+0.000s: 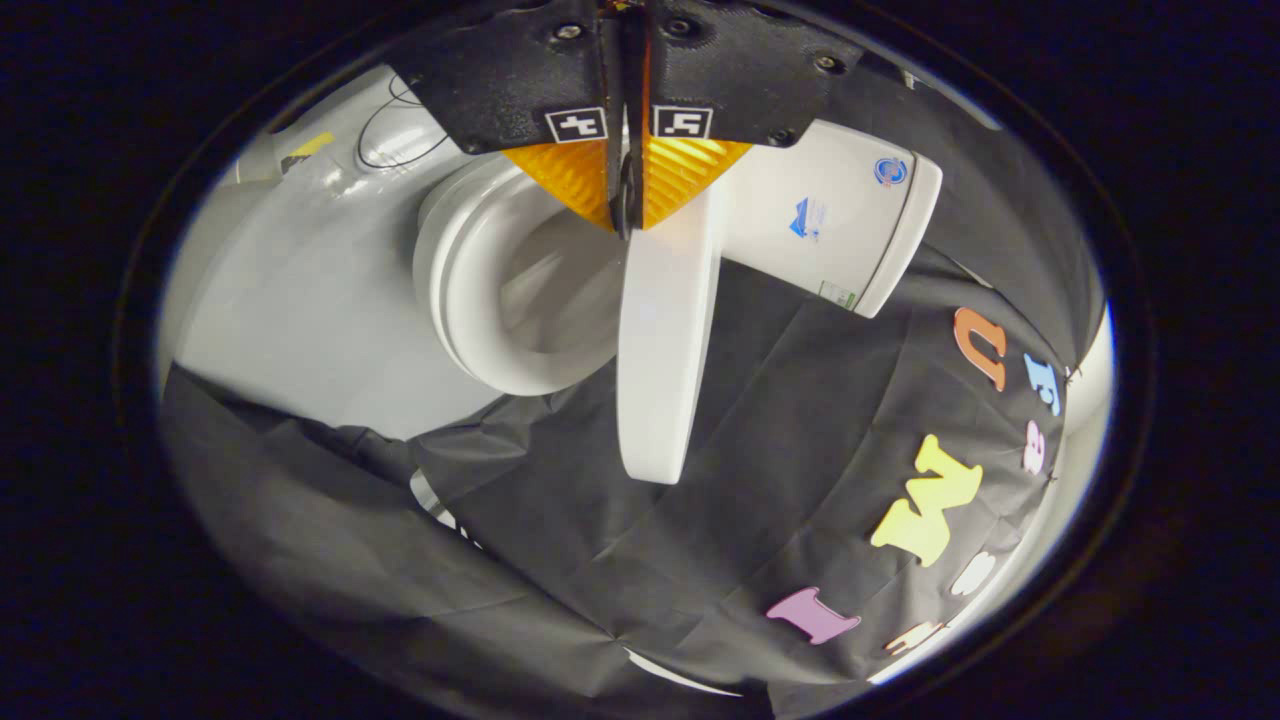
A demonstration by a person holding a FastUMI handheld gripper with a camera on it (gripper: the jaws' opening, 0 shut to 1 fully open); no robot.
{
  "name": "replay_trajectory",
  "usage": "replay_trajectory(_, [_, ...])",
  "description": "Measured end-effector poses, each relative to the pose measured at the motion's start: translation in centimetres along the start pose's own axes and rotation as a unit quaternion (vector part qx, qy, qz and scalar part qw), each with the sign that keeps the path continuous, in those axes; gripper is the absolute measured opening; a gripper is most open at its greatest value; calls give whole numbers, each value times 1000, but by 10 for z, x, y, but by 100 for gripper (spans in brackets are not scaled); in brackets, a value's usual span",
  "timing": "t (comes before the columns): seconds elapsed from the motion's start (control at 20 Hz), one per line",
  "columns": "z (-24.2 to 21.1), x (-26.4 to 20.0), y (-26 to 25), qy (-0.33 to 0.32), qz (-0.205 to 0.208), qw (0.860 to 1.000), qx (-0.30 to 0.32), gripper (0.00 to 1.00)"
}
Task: Open the toilet lid.
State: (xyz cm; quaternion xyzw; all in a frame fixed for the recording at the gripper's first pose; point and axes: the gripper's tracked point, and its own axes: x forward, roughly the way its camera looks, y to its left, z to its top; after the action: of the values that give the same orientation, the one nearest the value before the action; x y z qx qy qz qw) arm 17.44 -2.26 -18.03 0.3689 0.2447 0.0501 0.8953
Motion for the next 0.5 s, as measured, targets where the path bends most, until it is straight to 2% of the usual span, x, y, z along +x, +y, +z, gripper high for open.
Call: replay_trajectory(0.5, [3,-7,37,-15,-18,999,-47,4])
